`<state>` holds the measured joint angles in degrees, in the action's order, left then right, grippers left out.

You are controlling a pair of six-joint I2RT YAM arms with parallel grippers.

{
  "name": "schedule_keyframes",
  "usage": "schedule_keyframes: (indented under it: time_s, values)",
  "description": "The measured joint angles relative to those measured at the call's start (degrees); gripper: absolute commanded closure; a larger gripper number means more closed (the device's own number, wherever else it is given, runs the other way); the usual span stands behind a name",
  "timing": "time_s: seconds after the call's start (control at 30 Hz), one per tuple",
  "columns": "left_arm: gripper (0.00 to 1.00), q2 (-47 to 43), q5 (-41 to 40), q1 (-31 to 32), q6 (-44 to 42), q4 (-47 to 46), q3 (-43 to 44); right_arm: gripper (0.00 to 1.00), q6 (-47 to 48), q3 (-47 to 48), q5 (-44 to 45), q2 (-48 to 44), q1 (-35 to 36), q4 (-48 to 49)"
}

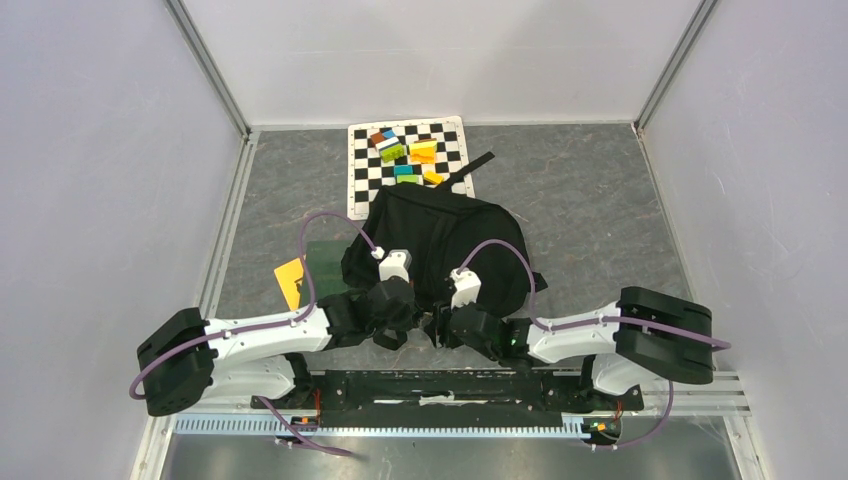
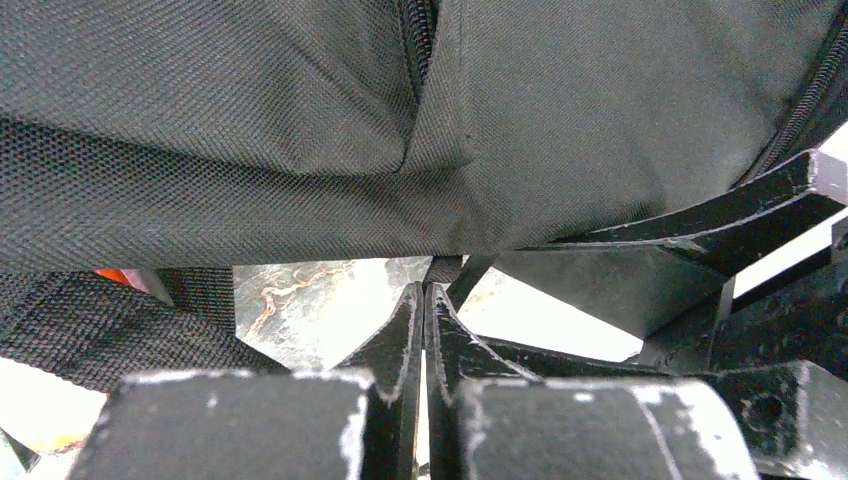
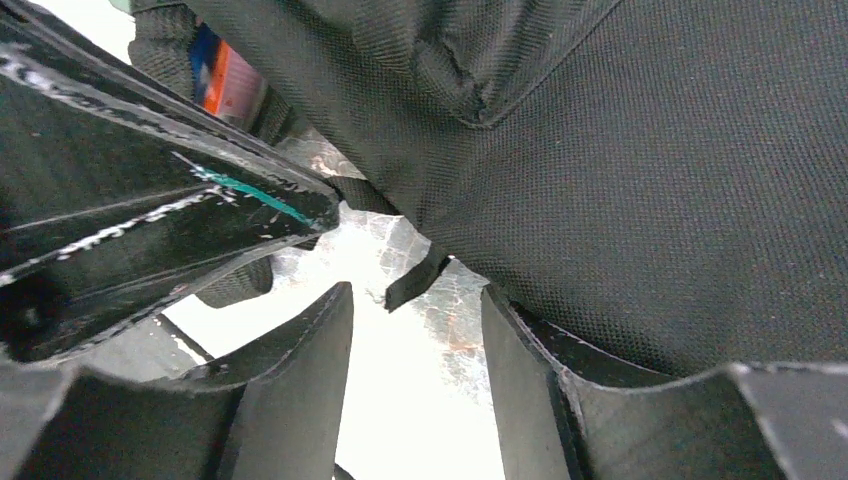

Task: Pack the student bag
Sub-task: Unzip the student bag at the center of the board.

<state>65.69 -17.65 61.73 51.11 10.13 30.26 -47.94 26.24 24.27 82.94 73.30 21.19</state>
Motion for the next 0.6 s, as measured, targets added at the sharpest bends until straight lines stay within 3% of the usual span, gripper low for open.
schedule_keyframes:
  time_s: [0.43,0.5,0.6]
  values:
    - [0.98,0.0,0.2,0.0,0.0,0.0,0.0,0.54,0.0,1.3,0.0,3.4,-1.7,0.2]
    - [0.98,0.0,0.2,0.0,0.0,0.0,0.0,0.59,0.0,1.9,0.0,4.0,-1.9,0.1]
    - [0.98,-0.2,0.2,0.0,0.0,-0.3,-0.3,0.78,0.0,2.2,0.1,4.5,-2.1,0.1]
